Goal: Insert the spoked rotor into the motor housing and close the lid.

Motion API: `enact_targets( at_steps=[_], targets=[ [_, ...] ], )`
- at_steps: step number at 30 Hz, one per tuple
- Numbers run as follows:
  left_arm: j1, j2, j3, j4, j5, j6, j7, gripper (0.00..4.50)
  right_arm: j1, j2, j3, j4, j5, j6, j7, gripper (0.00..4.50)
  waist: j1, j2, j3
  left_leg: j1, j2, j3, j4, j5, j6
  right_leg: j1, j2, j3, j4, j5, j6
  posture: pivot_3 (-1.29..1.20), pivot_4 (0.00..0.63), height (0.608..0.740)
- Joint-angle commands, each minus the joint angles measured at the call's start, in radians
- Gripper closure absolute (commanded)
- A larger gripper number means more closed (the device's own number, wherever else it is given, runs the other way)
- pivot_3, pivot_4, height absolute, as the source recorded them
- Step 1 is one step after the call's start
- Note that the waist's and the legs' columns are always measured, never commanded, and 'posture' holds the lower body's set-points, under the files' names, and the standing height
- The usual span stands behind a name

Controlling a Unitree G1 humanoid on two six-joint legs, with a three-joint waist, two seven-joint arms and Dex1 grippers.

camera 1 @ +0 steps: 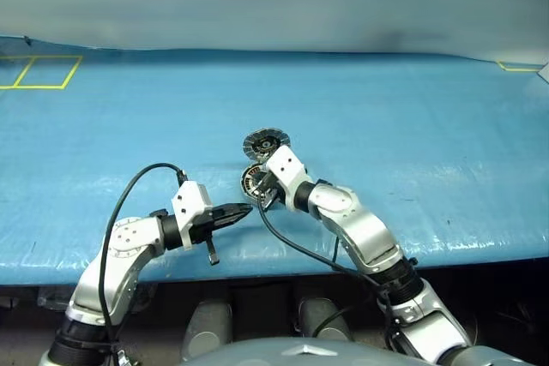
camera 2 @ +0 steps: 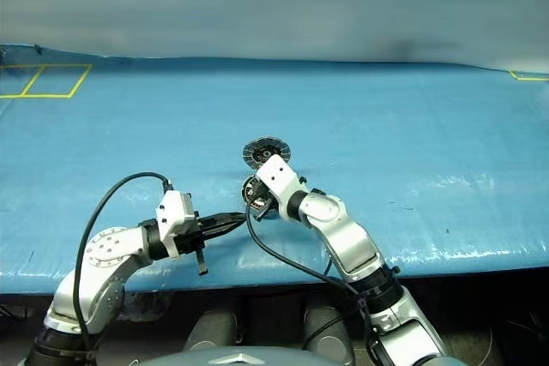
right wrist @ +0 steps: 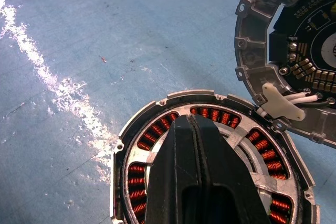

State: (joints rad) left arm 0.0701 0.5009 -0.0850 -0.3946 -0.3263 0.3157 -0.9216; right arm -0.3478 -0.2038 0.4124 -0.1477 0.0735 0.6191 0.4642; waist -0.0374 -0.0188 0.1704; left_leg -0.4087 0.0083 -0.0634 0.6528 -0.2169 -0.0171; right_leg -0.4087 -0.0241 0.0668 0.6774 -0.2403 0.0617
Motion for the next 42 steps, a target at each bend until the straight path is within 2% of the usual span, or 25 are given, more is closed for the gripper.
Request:
enact_targets(
  at_steps=[1, 7, 12, 15, 20, 24, 30, 42],
  targets=[
    [-0.003, -0.001, -0.004, -0.045, -0.022, -0.019, 0.009, 4.46, 0.021, -0.002, 0.008, 0.025, -0.006, -0.008, 0.014, 4.5, -0.002, 0.0, 0.0, 0.001, 0.0, 0.0, 0.0, 0.0, 0.0, 0.0, 0.0, 0.0, 0.0, 0.0, 0.0, 0.0, 0.15, 0.74],
    [-0.017, 0.009, 0.0, -0.013, -0.024, -0.048, -0.006, 4.46, 0.06, 0.0, -0.024, -0.091, 0.038, -0.039, 0.05, 4.5, -0.001, 0.0, -0.001, 0.001, 0.0, 0.001, -0.001, 0.0, 0.0, 0.0, 0.0, 0.0, 0.0, 0.0, 0.0, 0.0, 0.15, 0.74],
    [-0.088, 0.016, 0.045, 0.097, -0.003, -0.129, 0.002, 4.46, 0.157, -0.045, -0.064, -0.23, 0.064, -0.1, 0.068, 4.5, 0.001, 0.001, 0.0, -0.001, 0.0, 0.001, -0.001, 0.0, 0.0, -0.002, 0.0, 0.0, -0.001, 0.0, 0.0, 0.0, 0.15, 0.74],
    [-0.169, 0.018, 0.081, 0.182, -0.046, -0.163, -0.036, 4.46, 0.251, -0.067, -0.106, -0.286, 0.086, -0.101, 0.054, 4.5, 0.002, 0.0, 0.0, -0.001, 0.0, 0.001, -0.001, 0.0, 0.0, -0.001, 0.0, 0.0, -0.001, 0.0, 0.0, 0.0, 0.15, 0.74],
    [-0.349, 0.027, 0.125, 0.313, -0.135, -0.113, -0.104, 4.46, 0.39, -0.081, -0.152, -0.333, 0.097, -0.14, 0.029, 4.5, 0.002, 0.0, 0.0, -0.002, 0.0, 0.001, -0.001, 0.0, 0.0, -0.002, 0.0, 0.0, -0.002, 0.0, 0.0, 0.0, 0.15, 0.74],
    [-0.515, 0.041, 0.129, 0.488, -0.117, -0.126, -0.148, 4.46, 0.487, -0.051, -0.195, -0.35, 0.122, -0.229, 0.008, 4.5, -0.002, 0.0, 0.0, -0.002, 0.0, 0.001, -0.001, 0.0, 0.0, -0.002, 0.001, 0.0, -0.002, 0.0, 0.0, 0.0, 0.15, 0.74],
    [-0.726, 0.031, 0.111, 0.779, -0.062, -0.18, -0.201, 4.46, 0.599, -0.048, -0.188, -0.328, 0.086, -0.352, -0.022, 4.5, -0.001, -0.001, 0.0, -0.002, 0.0, 0.001, -0.002, 0.0, 0.0, -0.002, 0.001, 0.0, -0.003, 0.0, 0.001, 0.0, 0.15, 0.74],
    [-1.049, -0.141, 0.092, 1.318, 0.052, -0.374, -0.251, 4.46, 0.644, 0.018, -0.191, -0.254, 0.026, -0.512, -0.121, 4.5, 0.001, -0.001, 0.0, -0.004, -0.001, 0.001, -0.002, 0.0, 0.0, -0.001, 0.001, 0.0, -0.007, 0.004, 0.007, 0.0, 0.15, 0.74]
  ],
)
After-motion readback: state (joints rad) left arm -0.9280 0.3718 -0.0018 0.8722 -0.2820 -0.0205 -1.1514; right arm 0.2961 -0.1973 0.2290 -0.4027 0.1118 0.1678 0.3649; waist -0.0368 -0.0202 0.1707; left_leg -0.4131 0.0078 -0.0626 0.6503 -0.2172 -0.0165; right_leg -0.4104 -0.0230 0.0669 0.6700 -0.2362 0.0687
